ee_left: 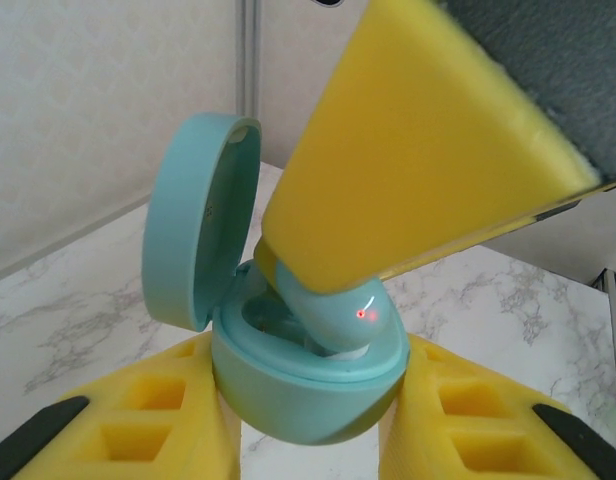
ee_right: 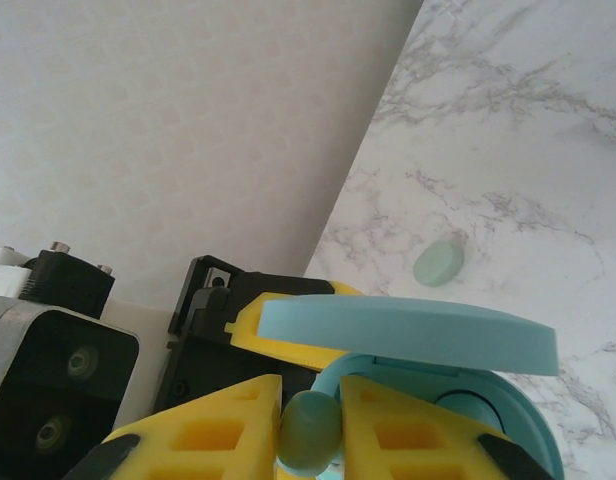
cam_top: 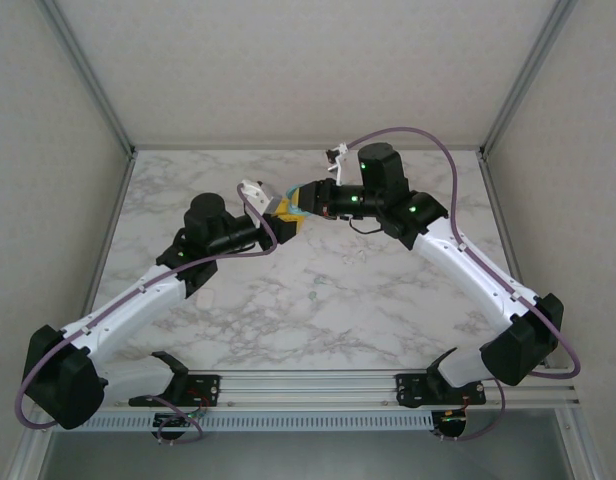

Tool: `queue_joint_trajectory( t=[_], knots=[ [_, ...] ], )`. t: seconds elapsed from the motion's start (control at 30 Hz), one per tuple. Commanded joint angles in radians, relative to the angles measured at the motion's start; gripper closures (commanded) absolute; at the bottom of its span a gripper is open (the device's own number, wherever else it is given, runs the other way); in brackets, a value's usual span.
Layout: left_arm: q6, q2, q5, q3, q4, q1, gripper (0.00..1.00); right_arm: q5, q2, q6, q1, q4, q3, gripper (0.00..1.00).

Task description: Insert the wireless bluetooth earbuds into the charging case

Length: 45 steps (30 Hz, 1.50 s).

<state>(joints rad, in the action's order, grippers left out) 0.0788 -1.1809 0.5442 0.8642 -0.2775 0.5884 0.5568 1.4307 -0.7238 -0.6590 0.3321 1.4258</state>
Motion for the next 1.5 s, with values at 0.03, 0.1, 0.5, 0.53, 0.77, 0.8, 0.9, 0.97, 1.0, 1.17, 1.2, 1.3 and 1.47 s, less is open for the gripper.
queue_joint_trajectory(
  t=[0.03,0.1,0.5,0.53,0.77,0.8,0.9,0.97,1.0,1.17,1.2,1.3,1.47],
  knots=[
    [-0.017,0.024,0.0,0.028,-0.063,0.01,0.77,-0.048,0.01,0.024,-0.005,0.053,0.026,0.79],
    [-0.016,0.024,0.003,0.031,-0.06,0.011,0.77,-0.058,0.013,0.023,-0.007,0.06,0.031,0.77],
    [-0.002,0.028,0.001,0.035,-0.043,0.011,0.77,-0.083,0.015,0.037,-0.009,0.111,0.088,0.69],
    [-0.001,0.027,0.0,0.036,-0.042,0.011,0.77,-0.091,0.012,0.04,-0.008,0.114,0.091,0.68],
    [0.0,0.023,0.006,0.039,-0.037,0.011,0.77,-0.093,0.019,0.045,-0.008,0.128,0.108,0.67],
    [-0.001,0.023,0.008,0.038,-0.037,0.011,0.77,-0.088,0.026,0.044,-0.008,0.131,0.111,0.68],
    [-0.004,0.023,0.011,0.038,-0.038,0.011,0.77,-0.068,0.046,0.037,-0.008,0.132,0.123,0.72],
    [-0.01,0.022,0.015,0.039,-0.039,0.011,0.77,-0.071,0.055,0.036,-0.011,0.137,0.128,0.72],
    [-0.015,0.021,0.016,0.039,-0.042,0.011,0.77,-0.072,0.06,0.036,-0.011,0.139,0.131,0.72],
    [-0.021,0.021,0.02,0.038,-0.045,0.011,0.77,-0.091,0.065,0.038,-0.014,0.141,0.139,0.73],
    [-0.026,0.021,0.019,0.036,-0.047,0.011,0.77,-0.088,0.063,0.038,-0.014,0.137,0.141,0.73],
    [-0.048,0.012,0.014,0.034,-0.055,0.011,0.77,-0.091,0.049,0.046,-0.016,0.13,0.141,0.7],
    [-0.081,0.0,0.013,0.012,-0.101,0.011,0.77,-0.138,0.037,0.064,-0.016,0.16,0.17,0.67]
  ],
)
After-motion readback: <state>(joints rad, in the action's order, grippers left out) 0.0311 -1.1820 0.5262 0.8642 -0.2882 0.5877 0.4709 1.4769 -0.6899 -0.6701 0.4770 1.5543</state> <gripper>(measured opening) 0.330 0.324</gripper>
